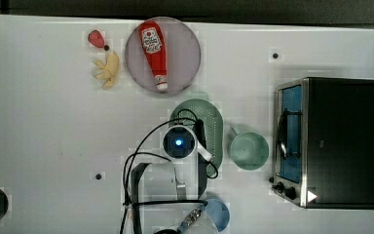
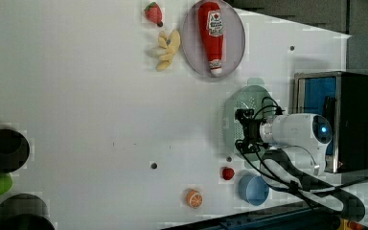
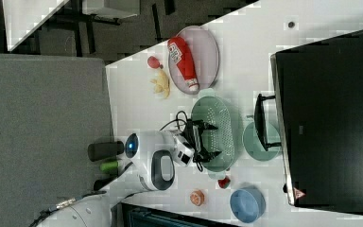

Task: Drag strainer right to left.

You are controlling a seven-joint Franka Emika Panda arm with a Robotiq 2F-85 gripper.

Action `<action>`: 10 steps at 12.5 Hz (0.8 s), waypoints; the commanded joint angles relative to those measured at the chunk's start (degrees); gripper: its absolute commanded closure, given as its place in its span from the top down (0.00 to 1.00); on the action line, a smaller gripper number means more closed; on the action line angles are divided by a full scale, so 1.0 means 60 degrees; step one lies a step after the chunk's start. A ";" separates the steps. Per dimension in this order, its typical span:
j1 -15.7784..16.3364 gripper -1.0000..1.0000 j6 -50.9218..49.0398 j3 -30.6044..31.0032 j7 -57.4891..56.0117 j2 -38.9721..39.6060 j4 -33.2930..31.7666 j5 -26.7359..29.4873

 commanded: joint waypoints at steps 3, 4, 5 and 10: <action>0.0596 1.00 0.0137 0.0129 0.0764 -0.0074 0.0337 0.0272; 0.0716 1.00 0.0119 0.0151 0.0897 -0.0043 0.0420 0.0290; 0.0838 1.00 0.0114 0.0188 0.1118 0.0007 0.0493 0.0293; 0.1675 1.00 0.0114 0.0321 0.2842 0.0230 0.0828 0.0294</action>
